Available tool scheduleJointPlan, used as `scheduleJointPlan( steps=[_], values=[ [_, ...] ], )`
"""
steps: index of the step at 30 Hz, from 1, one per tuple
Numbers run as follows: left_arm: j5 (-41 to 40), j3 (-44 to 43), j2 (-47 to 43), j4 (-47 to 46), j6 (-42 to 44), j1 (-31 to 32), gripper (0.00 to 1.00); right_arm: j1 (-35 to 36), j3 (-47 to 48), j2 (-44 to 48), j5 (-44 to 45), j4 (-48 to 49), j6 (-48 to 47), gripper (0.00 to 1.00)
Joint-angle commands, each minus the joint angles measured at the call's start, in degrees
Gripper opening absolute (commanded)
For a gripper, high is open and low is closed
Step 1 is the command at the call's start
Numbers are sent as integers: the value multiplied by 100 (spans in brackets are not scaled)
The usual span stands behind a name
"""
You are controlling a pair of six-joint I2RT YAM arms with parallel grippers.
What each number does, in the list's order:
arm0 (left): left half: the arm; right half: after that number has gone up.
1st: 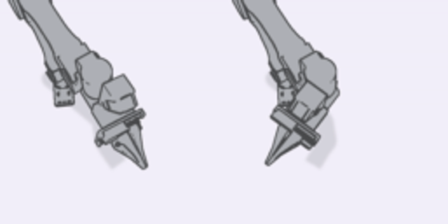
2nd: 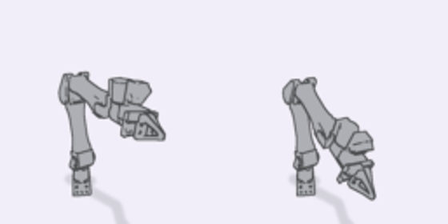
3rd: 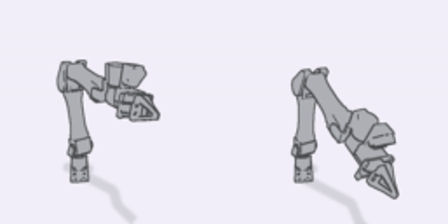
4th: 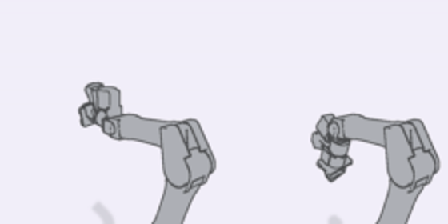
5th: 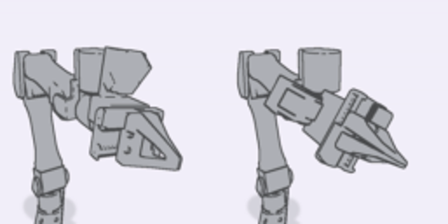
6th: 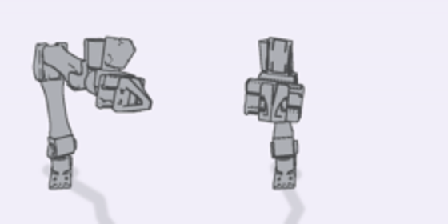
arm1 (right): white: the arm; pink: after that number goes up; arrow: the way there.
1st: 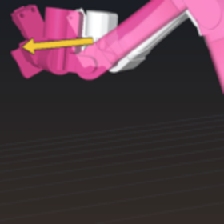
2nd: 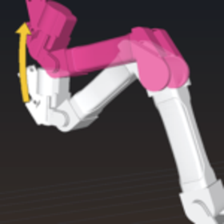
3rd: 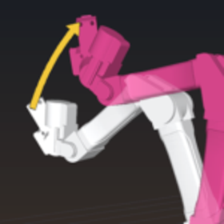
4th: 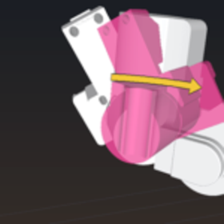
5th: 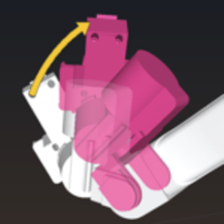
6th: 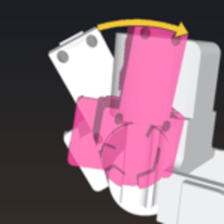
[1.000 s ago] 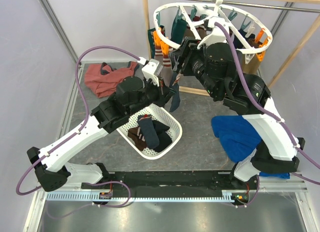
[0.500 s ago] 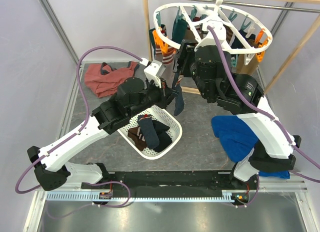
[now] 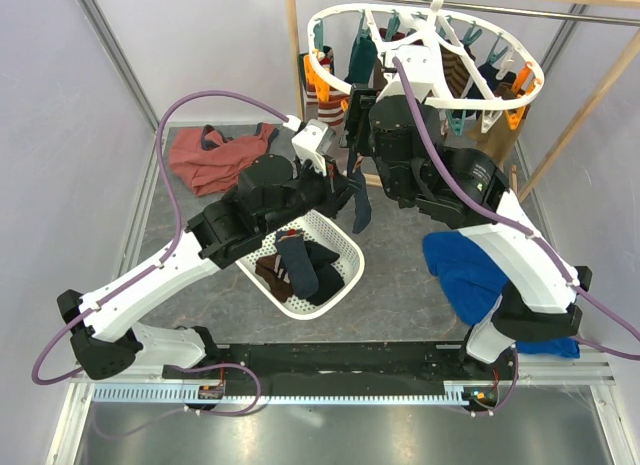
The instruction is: Remove the socks clipped to the hanger
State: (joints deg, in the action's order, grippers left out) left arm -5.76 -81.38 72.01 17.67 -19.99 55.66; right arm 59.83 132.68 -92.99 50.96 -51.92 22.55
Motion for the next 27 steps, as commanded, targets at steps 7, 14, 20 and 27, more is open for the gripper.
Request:
scheduleJointPlan(
  steps=[7, 14, 20, 27],
  values=[
    [-48, -185, -20, -159, 136, 59, 2, 46, -304, 114, -7, 875, -435, 67],
    [13, -106, -108, -247, 57, 68, 2, 46, -445, 97, 221, 982, -567, 68],
    [92, -27, -152, -317, -40, 77, 2, 46, -454, 53, 547, 1289, -988, 67],
    [58, 0, -213, -317, -102, 112, 2, 46, -515, 53, 678, 1492, -1209, 40]
  ],
)
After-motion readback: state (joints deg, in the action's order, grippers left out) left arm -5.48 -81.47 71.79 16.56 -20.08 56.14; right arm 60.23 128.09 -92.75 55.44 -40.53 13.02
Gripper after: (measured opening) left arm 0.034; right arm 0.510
